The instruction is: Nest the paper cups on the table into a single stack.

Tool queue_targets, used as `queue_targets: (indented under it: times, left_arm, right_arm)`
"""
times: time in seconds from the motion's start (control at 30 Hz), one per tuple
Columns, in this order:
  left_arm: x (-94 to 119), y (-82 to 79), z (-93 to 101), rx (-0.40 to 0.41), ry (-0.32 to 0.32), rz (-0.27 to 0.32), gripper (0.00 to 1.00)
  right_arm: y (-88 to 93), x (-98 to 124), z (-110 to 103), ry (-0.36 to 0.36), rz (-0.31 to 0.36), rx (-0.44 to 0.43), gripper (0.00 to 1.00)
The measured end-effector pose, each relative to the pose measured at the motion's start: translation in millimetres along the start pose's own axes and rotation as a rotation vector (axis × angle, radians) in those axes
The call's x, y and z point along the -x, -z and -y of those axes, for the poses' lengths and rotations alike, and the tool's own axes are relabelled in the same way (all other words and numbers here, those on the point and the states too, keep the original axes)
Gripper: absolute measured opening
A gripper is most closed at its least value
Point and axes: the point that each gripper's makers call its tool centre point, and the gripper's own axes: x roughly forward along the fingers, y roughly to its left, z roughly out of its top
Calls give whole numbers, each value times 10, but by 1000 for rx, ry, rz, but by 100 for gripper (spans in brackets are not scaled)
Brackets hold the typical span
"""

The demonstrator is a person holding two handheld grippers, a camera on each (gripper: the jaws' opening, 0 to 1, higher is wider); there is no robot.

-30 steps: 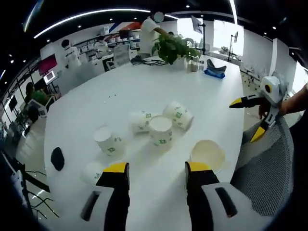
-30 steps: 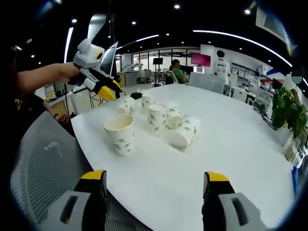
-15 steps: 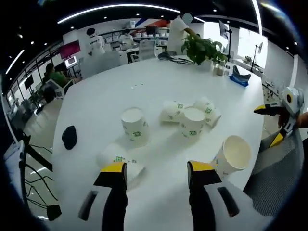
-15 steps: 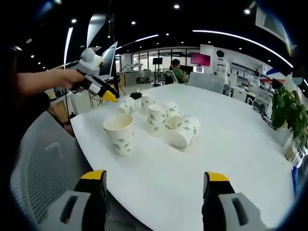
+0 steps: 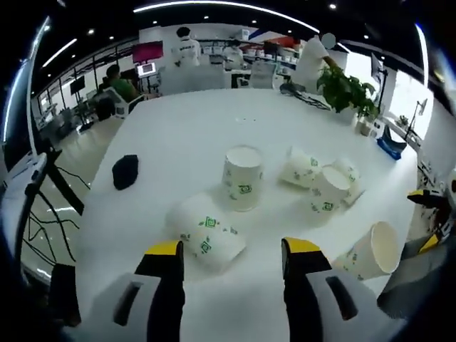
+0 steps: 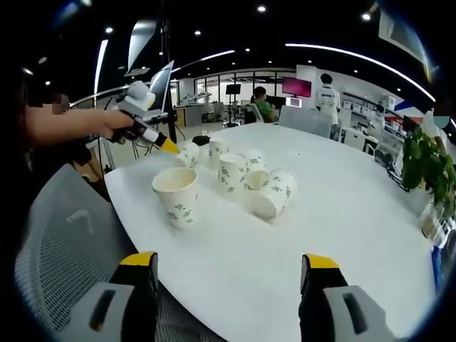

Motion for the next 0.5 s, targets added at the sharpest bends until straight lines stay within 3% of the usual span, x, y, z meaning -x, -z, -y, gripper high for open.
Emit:
queue_targets:
  times: [0.27,0.5]
  left_arm:
    - [-2,73,13,118,-27,-15,52]
    - [-149,138,-8,257,-19,-15,47]
  right_arm:
    - [5,-2,-12,-4,-4,2,83]
    - [6,1,-15,-4,-4,-1,83]
